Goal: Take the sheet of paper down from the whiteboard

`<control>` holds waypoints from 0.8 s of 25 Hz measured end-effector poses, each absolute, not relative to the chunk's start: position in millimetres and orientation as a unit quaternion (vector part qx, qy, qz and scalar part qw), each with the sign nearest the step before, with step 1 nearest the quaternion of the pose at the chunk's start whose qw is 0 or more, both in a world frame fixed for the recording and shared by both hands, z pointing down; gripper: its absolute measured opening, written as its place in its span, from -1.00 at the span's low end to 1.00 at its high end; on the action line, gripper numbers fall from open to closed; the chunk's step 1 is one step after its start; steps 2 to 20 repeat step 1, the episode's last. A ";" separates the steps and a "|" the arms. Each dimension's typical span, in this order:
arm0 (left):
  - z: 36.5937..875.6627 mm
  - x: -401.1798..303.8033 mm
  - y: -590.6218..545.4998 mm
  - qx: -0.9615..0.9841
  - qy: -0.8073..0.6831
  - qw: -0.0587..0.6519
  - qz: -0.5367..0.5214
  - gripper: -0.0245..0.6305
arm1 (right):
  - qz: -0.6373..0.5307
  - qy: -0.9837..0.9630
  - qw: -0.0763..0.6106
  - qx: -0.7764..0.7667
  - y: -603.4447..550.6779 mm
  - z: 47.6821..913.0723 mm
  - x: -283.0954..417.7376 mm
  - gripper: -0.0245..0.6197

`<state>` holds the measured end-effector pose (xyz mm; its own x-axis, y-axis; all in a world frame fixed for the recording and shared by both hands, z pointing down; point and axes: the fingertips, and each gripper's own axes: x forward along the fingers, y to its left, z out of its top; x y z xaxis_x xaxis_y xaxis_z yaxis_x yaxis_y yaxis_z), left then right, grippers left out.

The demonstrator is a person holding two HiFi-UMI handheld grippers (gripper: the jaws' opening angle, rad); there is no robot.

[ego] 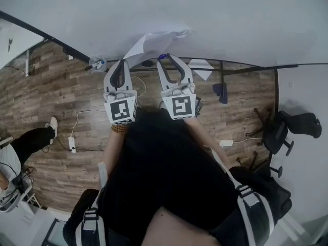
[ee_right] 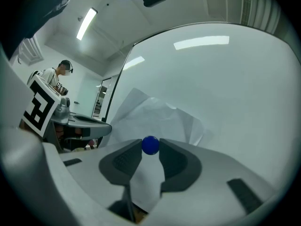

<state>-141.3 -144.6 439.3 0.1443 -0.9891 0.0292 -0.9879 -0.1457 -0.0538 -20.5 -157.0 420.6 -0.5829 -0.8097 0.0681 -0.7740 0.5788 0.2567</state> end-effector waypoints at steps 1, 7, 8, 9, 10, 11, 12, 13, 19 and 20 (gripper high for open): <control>438.9 -141.5 -144.7 -0.755 0.655 0.009 -0.026 -0.90 | -0.101 -0.884 0.091 0.448 -157.3 420.7 -20.0 -0.57; 438.9 -141.5 -144.7 -0.755 0.655 0.009 -0.026 -0.90 | -0.101 -0.884 0.091 0.448 -157.3 420.7 -20.0 -0.57; 438.9 -141.5 -144.7 -0.755 0.655 0.009 -0.026 -0.90 | -0.101 -0.884 0.091 0.448 -157.3 420.7 -20.0 -0.57; 438.9 -141.5 -144.7 -0.755 0.655 0.009 -0.026 -0.90 | -0.101 -0.884 0.091 0.448 -157.3 420.7 -20.0 -0.57; 438.9 -141.5 -144.7 -0.755 0.655 0.009 -0.026 -0.90 | -0.101 -0.884 0.091 0.448 -157.3 420.7 -20.0 -0.57; 438.9 -141.5 -144.7 -0.755 0.655 0.009 -0.026 -0.90 | -0.101 -0.884 0.091 0.448 -157.3 420.7 -20.0 -0.57; 438.9 -141.5 -144.7 -0.755 0.655 0.009 -0.026 -0.90 | -0.101 -0.884 0.091 0.448 -157.3 420.7 -20.0 -0.57; 438.9 -141.5 -144.7 -0.755 0.655 0.009 -0.026 -0.90 | -0.101 -0.884 0.091 0.448 -157.3 420.7 -20.0 -0.57; 438.9 -141.5 -144.7 -0.755 0.655 0.009 -0.026 -0.90 | -0.101 -0.884 0.091 0.448 -157.3 420.7 -20.0 -0.57; 438.9 -141.5 -144.7 -0.755 0.655 0.009 -0.026 -0.90 | -0.101 -0.884 0.091 0.448 -157.3 420.7 -20.0 -0.57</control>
